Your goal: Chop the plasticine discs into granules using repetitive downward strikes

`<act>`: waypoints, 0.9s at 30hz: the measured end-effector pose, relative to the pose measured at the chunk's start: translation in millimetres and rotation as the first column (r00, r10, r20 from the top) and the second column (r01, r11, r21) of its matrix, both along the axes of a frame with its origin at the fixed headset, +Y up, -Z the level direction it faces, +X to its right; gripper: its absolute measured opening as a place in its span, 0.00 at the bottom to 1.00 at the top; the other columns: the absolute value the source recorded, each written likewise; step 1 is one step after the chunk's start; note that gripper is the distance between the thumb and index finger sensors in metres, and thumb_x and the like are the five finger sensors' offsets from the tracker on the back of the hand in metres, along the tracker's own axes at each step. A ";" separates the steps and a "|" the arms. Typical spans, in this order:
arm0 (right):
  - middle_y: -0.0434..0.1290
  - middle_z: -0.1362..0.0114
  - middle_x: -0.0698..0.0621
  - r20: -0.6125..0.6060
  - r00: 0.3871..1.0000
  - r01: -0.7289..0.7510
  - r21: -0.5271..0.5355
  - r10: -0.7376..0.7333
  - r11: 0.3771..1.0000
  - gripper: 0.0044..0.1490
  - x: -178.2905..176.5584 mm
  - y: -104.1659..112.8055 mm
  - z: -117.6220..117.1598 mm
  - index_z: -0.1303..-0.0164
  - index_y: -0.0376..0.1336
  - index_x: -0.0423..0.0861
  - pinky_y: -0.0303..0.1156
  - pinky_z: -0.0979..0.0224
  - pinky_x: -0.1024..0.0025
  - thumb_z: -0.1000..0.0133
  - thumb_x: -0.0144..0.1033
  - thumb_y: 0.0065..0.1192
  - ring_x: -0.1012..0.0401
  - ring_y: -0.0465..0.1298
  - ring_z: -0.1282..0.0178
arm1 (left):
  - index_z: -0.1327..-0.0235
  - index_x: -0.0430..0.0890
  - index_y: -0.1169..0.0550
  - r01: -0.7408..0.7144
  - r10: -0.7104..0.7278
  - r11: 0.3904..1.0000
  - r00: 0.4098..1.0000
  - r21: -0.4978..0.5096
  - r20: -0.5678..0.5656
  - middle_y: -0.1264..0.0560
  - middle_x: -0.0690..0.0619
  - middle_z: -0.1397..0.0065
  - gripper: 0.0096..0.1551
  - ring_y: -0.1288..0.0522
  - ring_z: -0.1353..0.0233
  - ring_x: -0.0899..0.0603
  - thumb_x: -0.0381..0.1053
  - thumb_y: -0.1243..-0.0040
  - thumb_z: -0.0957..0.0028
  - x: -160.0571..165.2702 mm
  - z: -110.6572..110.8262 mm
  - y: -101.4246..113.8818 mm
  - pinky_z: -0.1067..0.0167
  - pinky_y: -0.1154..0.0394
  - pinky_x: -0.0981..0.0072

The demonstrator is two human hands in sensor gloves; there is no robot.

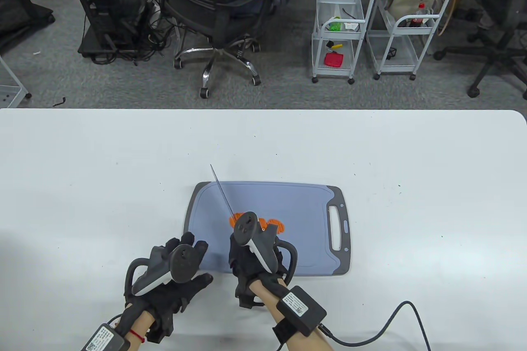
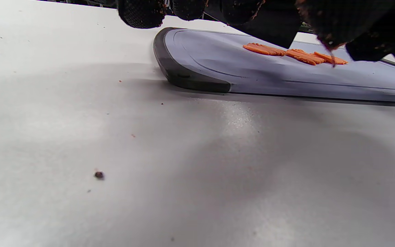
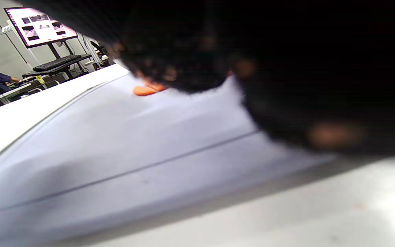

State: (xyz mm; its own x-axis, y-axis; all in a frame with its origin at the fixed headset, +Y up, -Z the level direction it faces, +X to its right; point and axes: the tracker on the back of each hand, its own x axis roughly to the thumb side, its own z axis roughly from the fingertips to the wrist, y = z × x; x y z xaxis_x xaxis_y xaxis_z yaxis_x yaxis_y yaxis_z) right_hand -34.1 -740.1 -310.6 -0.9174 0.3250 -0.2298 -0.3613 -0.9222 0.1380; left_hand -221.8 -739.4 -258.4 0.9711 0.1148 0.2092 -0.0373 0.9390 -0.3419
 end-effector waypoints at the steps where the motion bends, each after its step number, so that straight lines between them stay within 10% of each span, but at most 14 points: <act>1: 0.83 0.68 0.53 -0.004 1.000 -0.016 -0.006 0.016 1.000 0.30 -3.2 -0.8 -1.7 0.51 0.70 0.39 0.80 0.82 0.54 0.44 0.55 0.61 0.53 0.87 0.92 | 0.17 0.57 0.42 -0.001 0.001 1.000 1.000 -0.001 0.000 0.50 0.44 0.09 0.49 0.43 0.15 0.27 0.73 0.53 0.54 0.2 0.0 -0.3 0.24 0.47 0.31; 15: 0.83 0.68 0.54 -0.026 0.995 -0.094 -0.131 0.091 0.987 0.30 8.4 -0.7 13.5 0.50 0.69 0.40 0.81 0.83 0.54 0.44 0.55 0.60 0.53 0.88 0.92 | 0.17 0.57 0.43 -0.006 0.006 1.000 1.000 -0.007 -0.005 0.50 0.44 0.09 0.49 0.43 0.15 0.27 0.73 0.53 0.54 -0.4 0.2 0.6 0.24 0.47 0.31; 27: 0.84 0.65 0.52 0.117 0.974 0.207 -0.099 -0.195 0.973 0.31 8.9 -16.3 21.7 0.48 0.69 0.38 0.82 0.82 0.56 0.44 0.54 0.61 0.54 0.88 0.91 | 0.17 0.57 0.42 -0.007 0.006 1.000 1.000 -0.010 -0.015 0.50 0.44 0.09 0.49 0.43 0.15 0.27 0.73 0.53 0.54 -2.3 -0.4 1.7 0.24 0.47 0.31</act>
State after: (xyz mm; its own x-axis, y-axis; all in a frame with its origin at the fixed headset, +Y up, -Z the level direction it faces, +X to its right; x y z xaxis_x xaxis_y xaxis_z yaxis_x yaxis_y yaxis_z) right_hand -25.2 -756.4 -288.9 -0.8043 0.4678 -0.3663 -0.5558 -0.8104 0.1854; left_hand -224.1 -737.7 -258.8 0.9733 0.1232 0.1936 -0.0486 0.9352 -0.3508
